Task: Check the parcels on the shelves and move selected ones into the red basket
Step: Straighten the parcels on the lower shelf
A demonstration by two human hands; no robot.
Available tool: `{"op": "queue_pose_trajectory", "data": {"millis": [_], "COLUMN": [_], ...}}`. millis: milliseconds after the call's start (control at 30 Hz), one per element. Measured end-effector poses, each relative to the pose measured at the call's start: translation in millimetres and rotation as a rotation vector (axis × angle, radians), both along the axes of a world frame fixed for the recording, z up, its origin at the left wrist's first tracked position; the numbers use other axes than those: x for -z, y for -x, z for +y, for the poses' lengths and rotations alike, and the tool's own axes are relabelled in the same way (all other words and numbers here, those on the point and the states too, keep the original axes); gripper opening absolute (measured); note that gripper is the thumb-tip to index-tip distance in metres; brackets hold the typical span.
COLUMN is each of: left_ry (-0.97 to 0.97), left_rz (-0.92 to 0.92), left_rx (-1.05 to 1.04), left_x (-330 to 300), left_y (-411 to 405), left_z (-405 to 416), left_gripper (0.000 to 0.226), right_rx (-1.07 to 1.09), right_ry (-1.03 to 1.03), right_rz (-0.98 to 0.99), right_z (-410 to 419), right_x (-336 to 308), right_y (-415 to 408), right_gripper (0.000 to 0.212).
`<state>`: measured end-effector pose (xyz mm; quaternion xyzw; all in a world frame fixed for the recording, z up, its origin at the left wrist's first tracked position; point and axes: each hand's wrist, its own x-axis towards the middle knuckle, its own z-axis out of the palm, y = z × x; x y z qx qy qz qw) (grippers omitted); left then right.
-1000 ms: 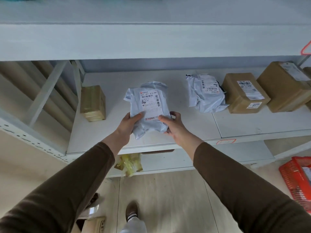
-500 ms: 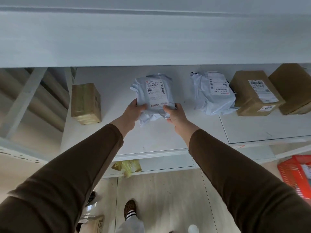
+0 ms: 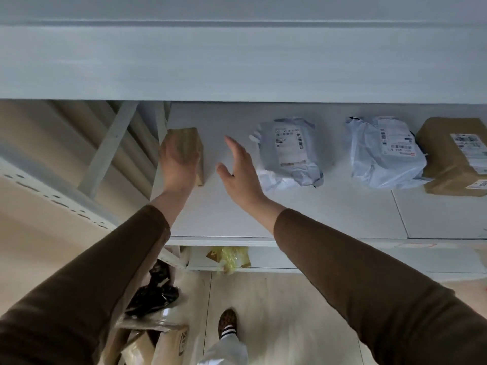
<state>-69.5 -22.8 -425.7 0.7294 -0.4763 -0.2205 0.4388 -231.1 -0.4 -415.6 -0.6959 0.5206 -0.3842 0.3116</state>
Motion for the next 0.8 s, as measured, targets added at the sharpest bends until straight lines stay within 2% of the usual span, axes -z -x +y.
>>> {"op": "queue_pose_trajectory", "data": {"millis": [67,167,233,300,400,567,667,800], "left_ry": [-0.094,-0.293,-0.378,-0.402,-0.371,-0.311,-0.247,-0.121], "left_rz": [-0.015,0.168,0.346,0.475,0.530,0.602,0.642,0.727], "left_rx": [-0.073,-0.081,-0.062,-0.019,0.029,0.043,0.091,0.177], "left_x": [1,7,13,19,26,20,3,-38], "left_y": [-23,-43,-50,-54,-53,-35,-16,28], "left_z": [0,1,-2,-3,4,35,73,161], "left_gripper": [0.072,0.075,0.067,0.050,0.044,0.046,0.043,0.031], "right_rx": [-0.058,-0.026,-0.012,-0.039,-0.052,0.038,0.073,0.088], "right_ry": [-0.279,-0.650,-0.780,-0.837,-0.859,-0.743,-0.628,-0.537], "right_rz": [-0.114,-0.305,-0.362,-0.380,-0.384,-0.362,-0.347,-0.426], "right_z": [0,-8,-12,-13,-9,19,54,131], "right_x": [-4,-6,-5,-2,3,3,-8,-32], "right_y": [-30,-62,-71,-74,-73,-58,-36,8], "right_gripper": [0.062,0.069,0.068,0.057,0.049,0.046,0.044,0.042]}}
